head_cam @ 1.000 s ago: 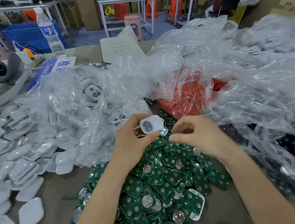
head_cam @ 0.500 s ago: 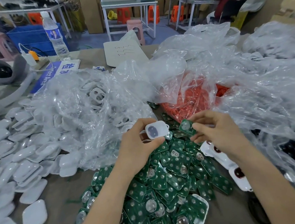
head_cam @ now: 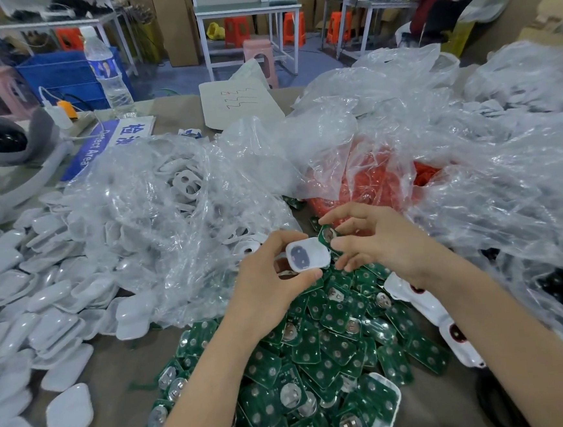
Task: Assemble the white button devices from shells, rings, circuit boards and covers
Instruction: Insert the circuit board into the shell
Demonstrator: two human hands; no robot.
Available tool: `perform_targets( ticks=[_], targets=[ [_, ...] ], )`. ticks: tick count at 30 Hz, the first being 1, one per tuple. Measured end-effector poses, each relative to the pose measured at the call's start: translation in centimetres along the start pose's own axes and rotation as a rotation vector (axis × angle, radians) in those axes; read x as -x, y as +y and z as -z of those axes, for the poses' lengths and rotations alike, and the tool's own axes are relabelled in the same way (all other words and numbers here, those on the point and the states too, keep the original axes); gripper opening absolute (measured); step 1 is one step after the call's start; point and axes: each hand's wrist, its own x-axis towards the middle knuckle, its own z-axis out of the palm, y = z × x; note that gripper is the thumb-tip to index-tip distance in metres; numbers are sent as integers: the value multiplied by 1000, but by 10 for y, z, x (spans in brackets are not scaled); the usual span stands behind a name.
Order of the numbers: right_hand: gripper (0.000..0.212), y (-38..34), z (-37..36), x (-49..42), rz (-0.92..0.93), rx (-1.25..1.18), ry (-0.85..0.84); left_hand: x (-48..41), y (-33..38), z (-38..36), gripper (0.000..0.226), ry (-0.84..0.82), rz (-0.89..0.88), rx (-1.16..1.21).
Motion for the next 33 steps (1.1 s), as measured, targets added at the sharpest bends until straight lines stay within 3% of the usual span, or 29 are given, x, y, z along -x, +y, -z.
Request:
perform_targets(
  ticks=[4,10,17,21,26,30,33],
  targets=[
    [36,-2,2,1,4,188,2,0,0,0,41,-10,0,0],
    [20,-5,11,1,34,277,151,0,0,-1,39,-8,18,5],
    [28,-10,13,6,11,-237,177,1,-1,-2,39,-7,29,17],
    [15,-9,-4,9,50,-294,195,0,-2,-3,40,-7,21,7],
    [16,-10,-7,6,58,-98,186,0,-2,-2,41,-7,29,11],
    [23,-16,1,2,15,-324,66,0,-1,-1,40,-37,40,35],
    [18,-21,7,1,-9,-294,20,-1,1,1,43,-86,64,72]
  ],
)
